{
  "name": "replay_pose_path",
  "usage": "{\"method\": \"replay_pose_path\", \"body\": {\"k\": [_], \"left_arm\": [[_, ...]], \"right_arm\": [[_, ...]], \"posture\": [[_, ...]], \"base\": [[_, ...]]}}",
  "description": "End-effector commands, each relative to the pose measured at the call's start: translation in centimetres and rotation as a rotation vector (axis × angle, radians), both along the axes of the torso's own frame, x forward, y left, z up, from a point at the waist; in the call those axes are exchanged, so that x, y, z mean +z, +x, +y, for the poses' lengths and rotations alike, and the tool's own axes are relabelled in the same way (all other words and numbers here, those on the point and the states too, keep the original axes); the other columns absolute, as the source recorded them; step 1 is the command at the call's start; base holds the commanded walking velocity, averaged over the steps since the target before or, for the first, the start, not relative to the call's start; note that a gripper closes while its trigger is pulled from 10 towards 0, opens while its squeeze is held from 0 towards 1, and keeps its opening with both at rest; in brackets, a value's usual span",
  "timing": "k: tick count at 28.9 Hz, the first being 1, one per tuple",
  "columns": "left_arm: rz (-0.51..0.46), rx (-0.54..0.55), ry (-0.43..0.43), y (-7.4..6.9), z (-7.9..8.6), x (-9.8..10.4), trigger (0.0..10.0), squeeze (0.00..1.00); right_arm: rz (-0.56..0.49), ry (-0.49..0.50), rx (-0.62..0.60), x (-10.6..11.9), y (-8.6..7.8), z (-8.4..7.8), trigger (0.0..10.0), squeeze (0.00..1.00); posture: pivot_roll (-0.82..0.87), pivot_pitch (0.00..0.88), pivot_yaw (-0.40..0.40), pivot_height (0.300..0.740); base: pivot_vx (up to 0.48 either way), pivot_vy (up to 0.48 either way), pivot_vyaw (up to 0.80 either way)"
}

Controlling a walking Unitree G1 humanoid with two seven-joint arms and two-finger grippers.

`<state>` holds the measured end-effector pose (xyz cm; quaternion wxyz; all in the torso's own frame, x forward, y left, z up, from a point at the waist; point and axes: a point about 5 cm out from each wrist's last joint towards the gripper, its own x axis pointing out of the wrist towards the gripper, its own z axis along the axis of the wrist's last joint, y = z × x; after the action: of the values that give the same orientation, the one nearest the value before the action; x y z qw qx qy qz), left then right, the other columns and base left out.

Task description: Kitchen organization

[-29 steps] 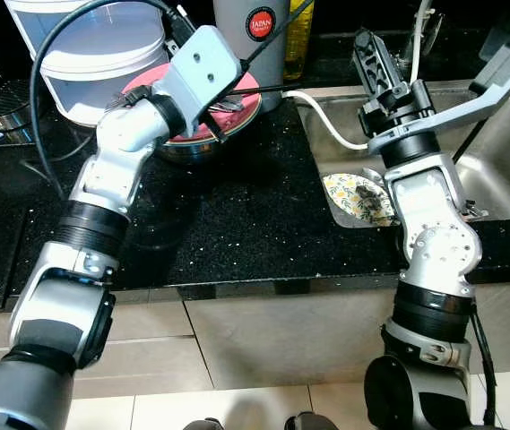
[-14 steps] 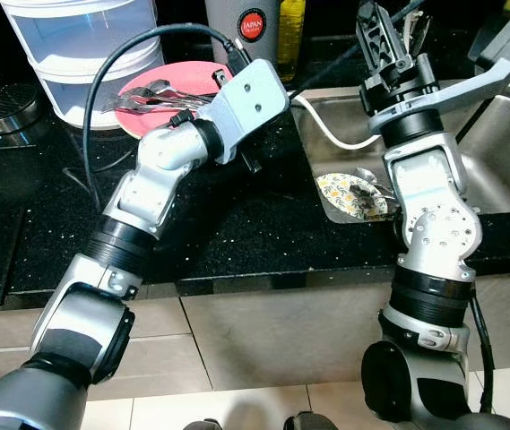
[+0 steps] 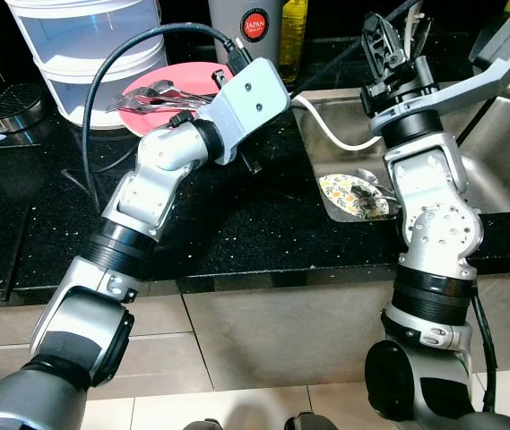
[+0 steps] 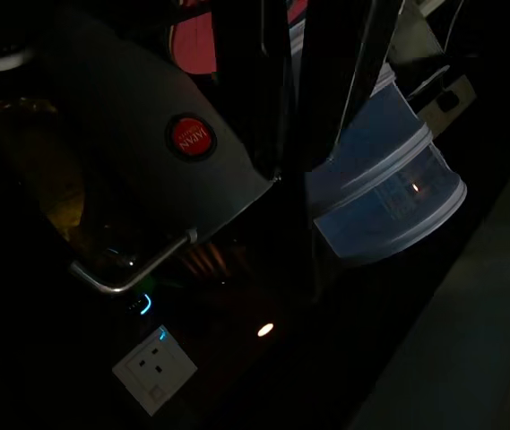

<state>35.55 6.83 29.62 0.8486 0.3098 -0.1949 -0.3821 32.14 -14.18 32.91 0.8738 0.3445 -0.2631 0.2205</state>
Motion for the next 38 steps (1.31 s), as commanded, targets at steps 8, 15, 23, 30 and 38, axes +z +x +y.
{"method": "replay_pose_path", "body": {"k": [8, 15, 23, 30, 38], "left_arm": [[-0.004, 0.004, 0.006, -0.3, -0.3, -0.5, 10.0, 1.0], [-0.006, -0.004, -0.144, -1.0, 0.5, 0.8, 10.0, 0.0], [0.102, -0.021, -0.352, -2.2, 2.9, 0.7, 10.0, 0.0], [0.098, 0.092, -0.402, -1.7, 4.4, 0.4, 10.0, 0.0], [0.096, 0.172, -0.438, -1.5, 4.9, 0.3, 10.0, 0.0]], "right_arm": [[0.018, -0.043, -0.014, -0.5, 0.2, 0.4, 10.0, 0.0], [0.031, -0.095, -0.055, -1.0, 0.4, 0.3, 10.0, 0.0], [0.09, -0.261, -0.325, -1.8, 1.6, -2.2, 10.0, 0.0], [0.077, -0.316, -0.311, -2.4, 1.8, -2.1, 10.0, 0.0], [0.049, -0.277, -0.268, -2.2, 1.7, -1.3, 10.0, 0.0]], "posture": [[0.04, 0.052, 0.015, 0.74], [0.04, 0.048, 0.016, 0.74], [0.04, 0.048, 0.011, 0.74], [0.06, 0.048, 0.002, 0.74], [0.06, 0.049, -0.003, 0.74]], "base": [[0.0, 0.0, 0.0], [0.0, 0.0, 0.0], [0.0, 0.0, 0.0], [0.0, 0.0, 0.0], [0.0, 0.0, 0.0]]}}
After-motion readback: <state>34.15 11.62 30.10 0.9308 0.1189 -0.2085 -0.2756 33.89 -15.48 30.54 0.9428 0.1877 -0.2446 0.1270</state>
